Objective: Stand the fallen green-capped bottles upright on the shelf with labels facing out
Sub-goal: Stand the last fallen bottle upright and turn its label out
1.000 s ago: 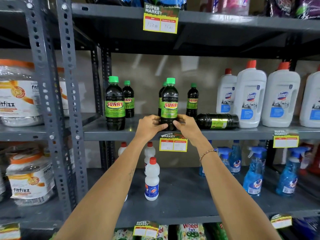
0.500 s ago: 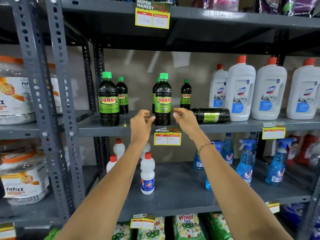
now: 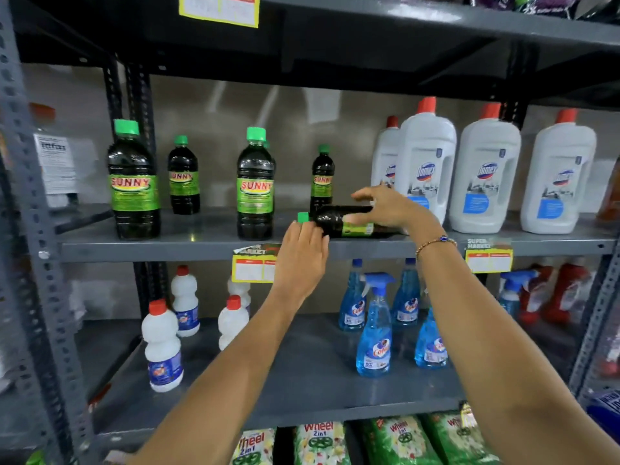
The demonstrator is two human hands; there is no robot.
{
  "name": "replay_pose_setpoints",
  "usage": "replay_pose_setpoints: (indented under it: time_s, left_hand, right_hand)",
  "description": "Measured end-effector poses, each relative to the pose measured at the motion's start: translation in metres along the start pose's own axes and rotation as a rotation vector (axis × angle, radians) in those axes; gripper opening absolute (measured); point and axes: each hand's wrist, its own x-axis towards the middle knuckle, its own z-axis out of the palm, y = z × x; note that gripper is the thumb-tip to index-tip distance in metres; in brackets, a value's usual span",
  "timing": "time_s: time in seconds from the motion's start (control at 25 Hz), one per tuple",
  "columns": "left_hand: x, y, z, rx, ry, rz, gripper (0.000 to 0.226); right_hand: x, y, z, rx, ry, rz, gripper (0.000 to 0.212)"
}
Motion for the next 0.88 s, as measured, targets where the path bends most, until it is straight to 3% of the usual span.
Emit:
replay_pose_setpoints:
  time_s: [0.12, 0.28, 0.4, 0.6, 0.72, 0.88]
  left_hand:
    - [-0.003, 0.004, 0.006, 0.101, -0.070, -0.122, 0.035]
    - [-0.003, 0.004, 0.010, 0.193, -0.076, -0.084, 0.035]
    - [-0.005, 0.001, 0.015, 0.247, -0.079, -0.090, 0.038]
    - [-0.006, 0.000, 0.019, 0.279, -0.060, -0.084, 0.037]
    - [-0.006, 0.000, 0.017, 0.282, -0.053, -0.087, 0.037]
    - [-0.004, -0.005, 0.013, 0.199, -0.047, -0.041, 0.037]
  right_hand:
    - [0.016, 0.016, 0.000, -0.023, -0.170, -0.001, 0.072]
    - [0.038, 0.026, 0.001, -0.121, -0.172, -0.024, 0.092]
    - [0.043, 0.031, 0.006, -0.089, -0.050, -0.055, 0.068]
    - [0.043, 0.032, 0.020, 0.227, 0.207, -0.070, 0.037]
    - [0.049, 0.018, 0.038, 0.462, 0.336, -0.043, 0.040]
    - [0.055, 0.016, 0.058, 0.662, 0.380, 0.068, 0.040]
